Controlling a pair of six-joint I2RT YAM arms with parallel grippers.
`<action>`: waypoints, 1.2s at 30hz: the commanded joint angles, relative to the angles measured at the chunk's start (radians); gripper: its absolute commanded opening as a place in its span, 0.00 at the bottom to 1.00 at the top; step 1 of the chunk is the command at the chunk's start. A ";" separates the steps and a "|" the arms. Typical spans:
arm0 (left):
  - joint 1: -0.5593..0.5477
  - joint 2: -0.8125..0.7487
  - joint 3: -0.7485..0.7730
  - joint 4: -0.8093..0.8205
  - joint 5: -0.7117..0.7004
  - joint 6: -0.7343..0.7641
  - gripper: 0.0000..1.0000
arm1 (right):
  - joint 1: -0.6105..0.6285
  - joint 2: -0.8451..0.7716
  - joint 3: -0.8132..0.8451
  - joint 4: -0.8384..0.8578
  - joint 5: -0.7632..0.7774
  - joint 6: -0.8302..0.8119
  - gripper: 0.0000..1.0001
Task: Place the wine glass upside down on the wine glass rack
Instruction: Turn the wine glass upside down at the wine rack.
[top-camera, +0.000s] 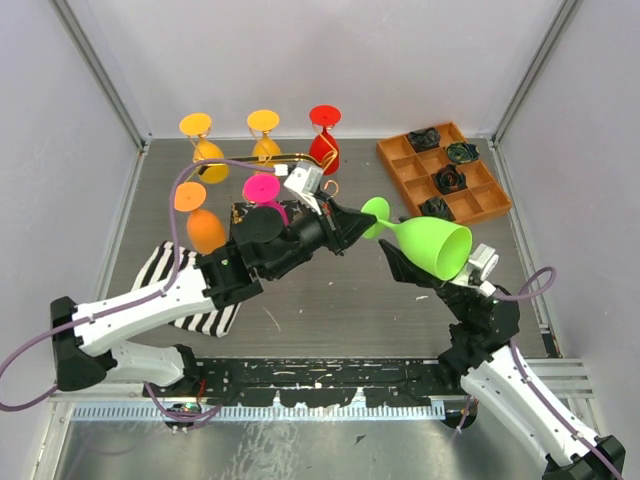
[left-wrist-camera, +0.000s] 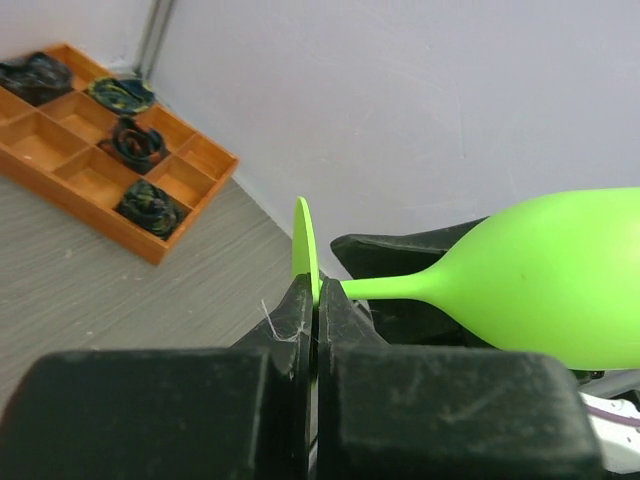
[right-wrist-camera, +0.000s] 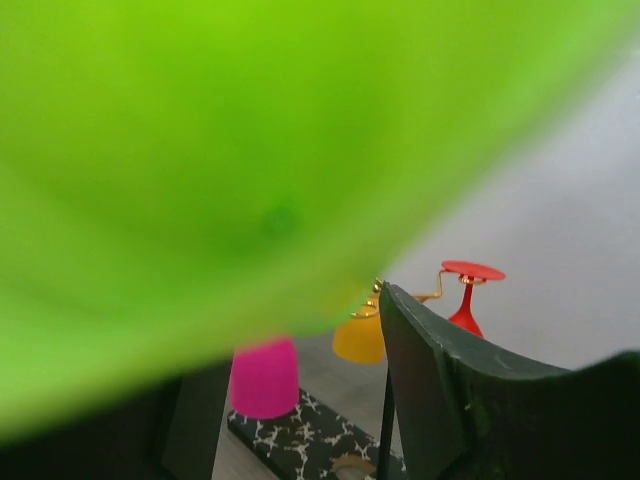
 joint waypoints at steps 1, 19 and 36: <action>0.000 -0.110 0.033 -0.065 -0.093 0.119 0.03 | 0.005 -0.021 0.022 -0.122 0.003 -0.003 0.66; 0.004 -0.312 0.127 -0.531 -0.371 0.610 0.00 | 0.005 0.117 0.299 -1.053 0.270 0.347 0.75; 0.003 -0.381 0.086 -0.644 -0.431 0.874 0.00 | 0.005 0.383 0.560 -1.478 0.127 0.338 1.00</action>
